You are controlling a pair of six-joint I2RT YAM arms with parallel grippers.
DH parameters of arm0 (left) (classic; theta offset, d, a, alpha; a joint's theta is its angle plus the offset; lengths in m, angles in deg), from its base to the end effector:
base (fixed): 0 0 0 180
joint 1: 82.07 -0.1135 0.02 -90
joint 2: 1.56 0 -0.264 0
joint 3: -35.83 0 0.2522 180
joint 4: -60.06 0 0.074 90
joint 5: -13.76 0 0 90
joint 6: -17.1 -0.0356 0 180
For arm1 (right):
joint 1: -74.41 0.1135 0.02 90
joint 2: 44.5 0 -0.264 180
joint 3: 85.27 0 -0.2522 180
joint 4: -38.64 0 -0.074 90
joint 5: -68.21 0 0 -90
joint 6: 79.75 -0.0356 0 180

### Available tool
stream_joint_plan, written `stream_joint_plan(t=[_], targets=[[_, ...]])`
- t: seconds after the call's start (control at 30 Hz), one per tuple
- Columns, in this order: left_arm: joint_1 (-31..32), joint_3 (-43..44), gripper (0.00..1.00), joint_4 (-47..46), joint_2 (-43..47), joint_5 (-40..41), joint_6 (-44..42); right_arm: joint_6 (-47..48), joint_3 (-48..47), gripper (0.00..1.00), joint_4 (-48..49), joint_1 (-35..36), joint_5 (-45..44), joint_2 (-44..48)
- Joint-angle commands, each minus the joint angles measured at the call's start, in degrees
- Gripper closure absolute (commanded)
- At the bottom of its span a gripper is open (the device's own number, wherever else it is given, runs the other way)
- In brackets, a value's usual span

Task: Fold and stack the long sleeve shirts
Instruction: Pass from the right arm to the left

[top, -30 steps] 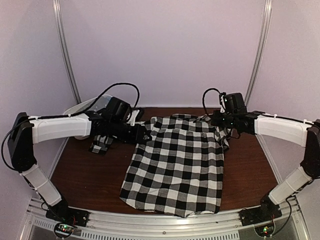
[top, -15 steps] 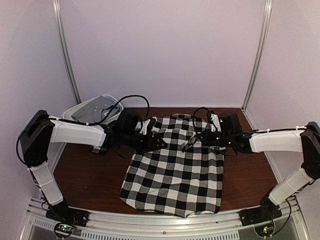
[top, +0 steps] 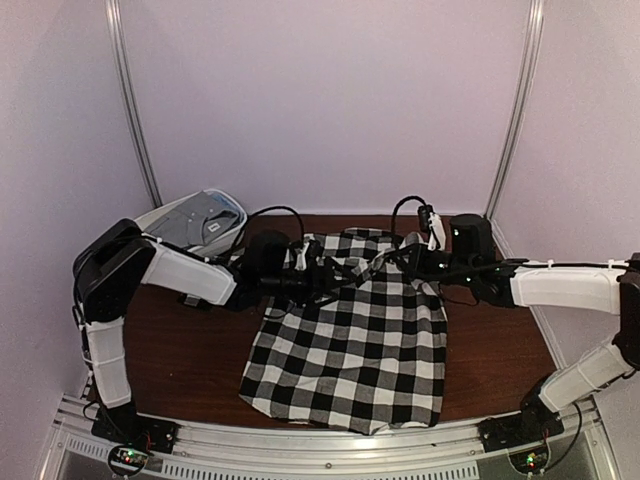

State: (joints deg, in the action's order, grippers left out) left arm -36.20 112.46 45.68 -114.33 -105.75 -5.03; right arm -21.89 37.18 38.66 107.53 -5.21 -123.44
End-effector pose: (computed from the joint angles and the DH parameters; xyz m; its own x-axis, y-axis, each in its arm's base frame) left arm 0.2822 -0.3161 0.1693 -0.9709 -0.1569 -0.1807 0.1162 0.3511 -0.9291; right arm 0.2498 0.1751 0.2412 -0.6554 0.1812 -0.7332 -0.4695 0.6627 0.5835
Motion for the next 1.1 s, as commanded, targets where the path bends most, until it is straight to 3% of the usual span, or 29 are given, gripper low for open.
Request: stream_joint_plan(t=[0.0,0.17,0.53,0.67,0.93,1.07], targets=[[0.36,1.81,0.06,-15.16,-3.06,-1.29,11.5,-1.68,0.55,1.0,2.84,0.41,2.06,1.67],[0.49,2.3,0.05,-25.31,-5.99,-0.91,19.78,-2.09,0.55,1.0,3.48,0.45,3.53,2.07],[1.48,4.36,0.13,-26.16,-7.2,0.29,25.5,-3.11,1.49,1.0,5.39,0.45,5.03,3.74],[1.51,3.22,0.29,-28.61,-7.19,0.47,26.87,-2.85,2.1,1.0,4.9,0.45,5.12,4.24],[1.51,1.83,0.78,-30.23,-6.44,0.7,25.43,-0.88,3.52,1.0,2.15,0.45,3.7,4.98],[0.89,1.6,1.0,-26.24,-4.99,0.09,21.82,-0.91,4.91,0.99,2.15,0.43,2.52,4.54]])
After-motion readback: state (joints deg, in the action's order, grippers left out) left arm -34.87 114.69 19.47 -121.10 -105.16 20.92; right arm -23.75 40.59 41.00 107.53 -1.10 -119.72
